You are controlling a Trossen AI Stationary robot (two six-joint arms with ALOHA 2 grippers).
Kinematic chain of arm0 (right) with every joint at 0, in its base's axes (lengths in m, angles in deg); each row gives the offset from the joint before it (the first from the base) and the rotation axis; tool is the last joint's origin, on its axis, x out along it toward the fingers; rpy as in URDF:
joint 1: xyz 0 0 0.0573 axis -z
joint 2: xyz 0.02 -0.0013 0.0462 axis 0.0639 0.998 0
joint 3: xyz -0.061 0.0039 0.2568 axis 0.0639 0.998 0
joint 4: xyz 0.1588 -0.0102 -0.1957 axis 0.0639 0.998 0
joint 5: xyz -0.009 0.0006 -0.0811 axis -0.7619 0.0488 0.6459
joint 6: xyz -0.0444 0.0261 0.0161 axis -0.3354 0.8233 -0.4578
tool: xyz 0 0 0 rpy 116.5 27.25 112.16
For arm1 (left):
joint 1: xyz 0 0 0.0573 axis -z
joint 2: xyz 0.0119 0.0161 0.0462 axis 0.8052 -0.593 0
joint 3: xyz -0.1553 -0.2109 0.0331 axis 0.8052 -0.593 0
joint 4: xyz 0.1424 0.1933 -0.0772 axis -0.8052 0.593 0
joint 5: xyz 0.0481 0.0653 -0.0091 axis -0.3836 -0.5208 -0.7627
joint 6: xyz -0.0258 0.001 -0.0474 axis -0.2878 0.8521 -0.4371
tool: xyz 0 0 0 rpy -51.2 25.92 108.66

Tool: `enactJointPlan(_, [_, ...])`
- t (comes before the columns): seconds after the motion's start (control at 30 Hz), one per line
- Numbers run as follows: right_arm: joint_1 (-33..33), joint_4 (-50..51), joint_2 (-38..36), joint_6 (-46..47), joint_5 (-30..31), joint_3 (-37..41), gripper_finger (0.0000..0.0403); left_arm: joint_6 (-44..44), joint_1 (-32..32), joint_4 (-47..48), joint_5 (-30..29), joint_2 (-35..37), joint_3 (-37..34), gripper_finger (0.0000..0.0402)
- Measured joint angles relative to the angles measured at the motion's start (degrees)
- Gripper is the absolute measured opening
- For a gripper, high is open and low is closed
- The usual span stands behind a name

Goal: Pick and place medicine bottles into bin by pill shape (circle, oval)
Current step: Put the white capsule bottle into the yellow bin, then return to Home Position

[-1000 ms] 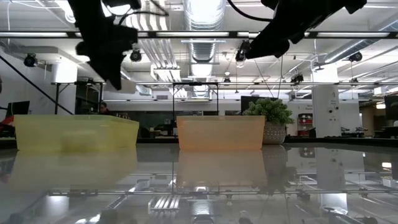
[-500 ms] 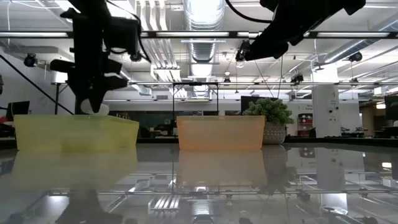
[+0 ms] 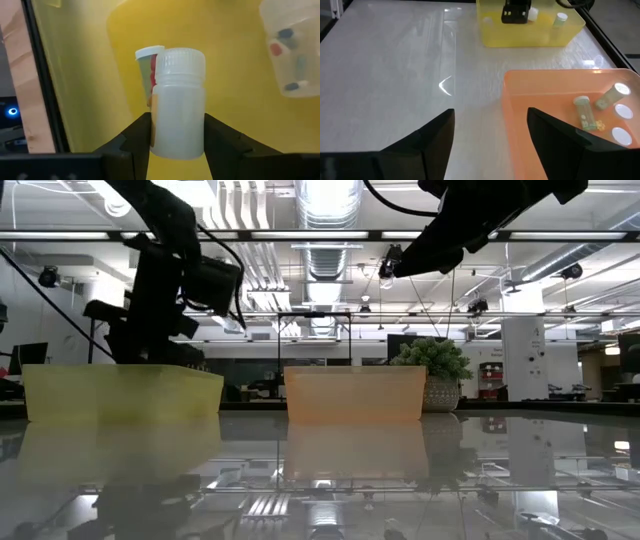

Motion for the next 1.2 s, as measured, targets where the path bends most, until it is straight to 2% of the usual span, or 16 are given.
enactJointPlan(0.2, [0.02, 0.09, 0.01, -0.35, 0.0, 0.0, 0.0245, 0.17, -0.22, -3.05, -0.01, -2.24, 0.03, 0.014])
enactJointPlan(0.63, [0.01, 0.14, 0.01, -0.56, 0.0, 0.0, 0.0248, 0.61, -0.22, -3.8, -0.08, -1.71, 0.1, 0.0189])
enactJointPlan(0.83, [0.0, 0.14, 0.01, -0.59, 0.0, 0.0, 0.0251, 4.52, -0.2, -3.01, -0.01, -1.39, 1.15, 0.0198])
enactJointPlan(1.0, [0.01, 0.14, 0.01, -0.85, 0.0, 0.0, 0.0246, 8.38, 0.38, 0.21, 1.54, 0.69, 3.98, 0.0199])
enactJointPlan(1.2, [0.0, -0.11, 0.03, -2.2, -0.01, 0.04, 0.0239, 13.65, 4.54, 0.94, 1.52, 7.95, 5.42, 0.0199])
